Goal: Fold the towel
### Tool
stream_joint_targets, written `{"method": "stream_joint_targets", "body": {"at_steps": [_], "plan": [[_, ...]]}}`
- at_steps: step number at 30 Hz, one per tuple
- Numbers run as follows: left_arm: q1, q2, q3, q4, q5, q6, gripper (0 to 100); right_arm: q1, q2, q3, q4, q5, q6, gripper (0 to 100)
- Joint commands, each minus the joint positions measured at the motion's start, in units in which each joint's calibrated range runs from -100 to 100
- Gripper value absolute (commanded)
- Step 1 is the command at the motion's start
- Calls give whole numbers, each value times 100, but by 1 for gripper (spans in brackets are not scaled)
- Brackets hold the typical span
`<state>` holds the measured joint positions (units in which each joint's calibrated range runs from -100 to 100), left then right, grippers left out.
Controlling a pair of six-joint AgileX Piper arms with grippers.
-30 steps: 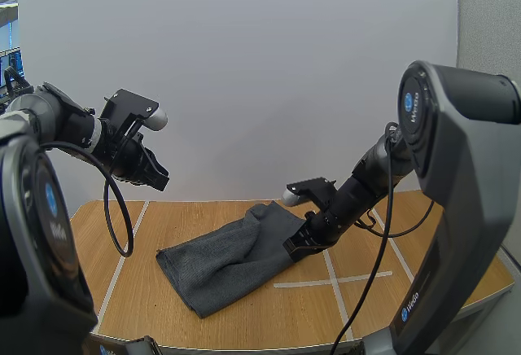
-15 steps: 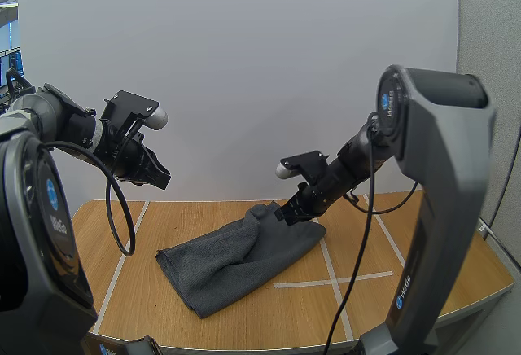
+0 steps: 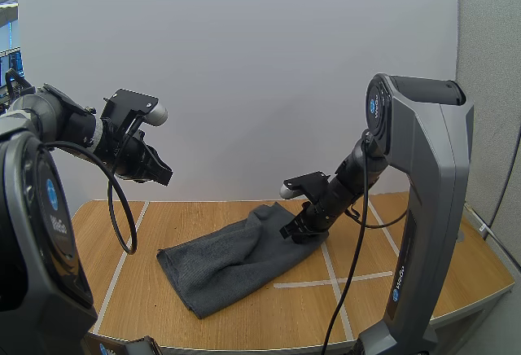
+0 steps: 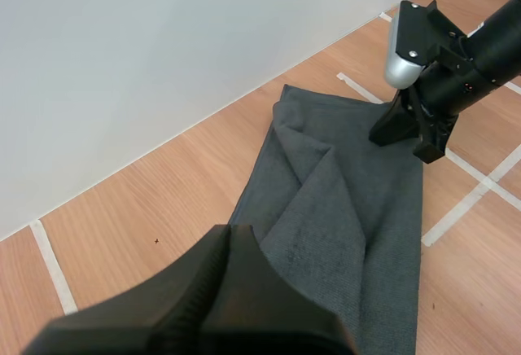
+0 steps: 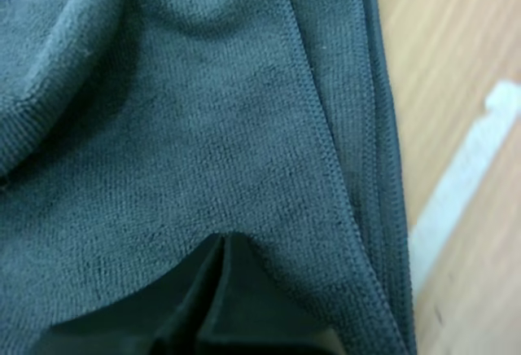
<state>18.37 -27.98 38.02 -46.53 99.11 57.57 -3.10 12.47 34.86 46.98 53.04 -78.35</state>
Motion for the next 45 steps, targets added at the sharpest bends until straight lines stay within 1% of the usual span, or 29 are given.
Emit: {"method": "stream_joint_targets", "body": {"at_steps": [1,4,7,10,13,15,17,20,21,23,25,29,30,32,33,34,36,39,42,45], "plan": [[7,-25,-34,-171,89,155,0,-328,-265,928,-725,194,86,0],[7,-25,-34,-171,89,260,0,-459,-590,1351,-761,203,-45,0],[7,-25,-34,-171,89,364,0,-553,-1138,1851,-820,299,-140,0],[7,-25,-34,-171,89,499,0,-562,-1748,2292,-878,586,-140,0],[7,43,-34,-179,89,628,0,-562,-2260,2541,-867,658,-140,0],[-27,179,-34,-179,89,793,0,-562,-2526,2596,-829,658,-140,0],[-103,384,-34,-128,89,852,0,-562,-2709,2596,-768,706,-131,0],[-382,758,-34,184,89,854,0,-562,-2750,2596,-658,767,-131,0],[-448,858,-34,267,89,817,0,-562,-2750,2596,-658,784,-131,0],[-697,1119,-34,412,89,720,0,-562,-2750,2596,-647,787,-122,0],[-870,1278,-34,500,89,663,0,-562,-2750,2596,-647,787,-107,0],[-1307,1606,-34,730,65,536,0,-562,-2750,2596,-622,787,-107,0],[-1418,1695,-34,837,-126,514,0,-562,-2750,2596,-622,787,-107,0],[-1543,1812,-34,995,-385,437,0,-562,-2750,2596,-622,787,-107,0],[-1670,1935,-34,1122,-510,411,0,-562,-2750,2596,-622,787,-107,0],[-1761,2107,-34,1150,-585,399,0,-562,-2750,2596,-622,787,-107,0],[-1868,2321,-34,1139,-619,399,0,-562,-2750,2596,-623,787,-88,0],[-1962,2599,-34,1162,-619,446,0,-562,-2750,2596,-623,787,-26,0],[-2013,2879,-34,1257,-601,534,0,-562,-2750,2596,-623,787,-26,0],[-2021,3131,-34,1193,-103,733,0,-562,-2750,2596,-612,772,-26,0]]}}
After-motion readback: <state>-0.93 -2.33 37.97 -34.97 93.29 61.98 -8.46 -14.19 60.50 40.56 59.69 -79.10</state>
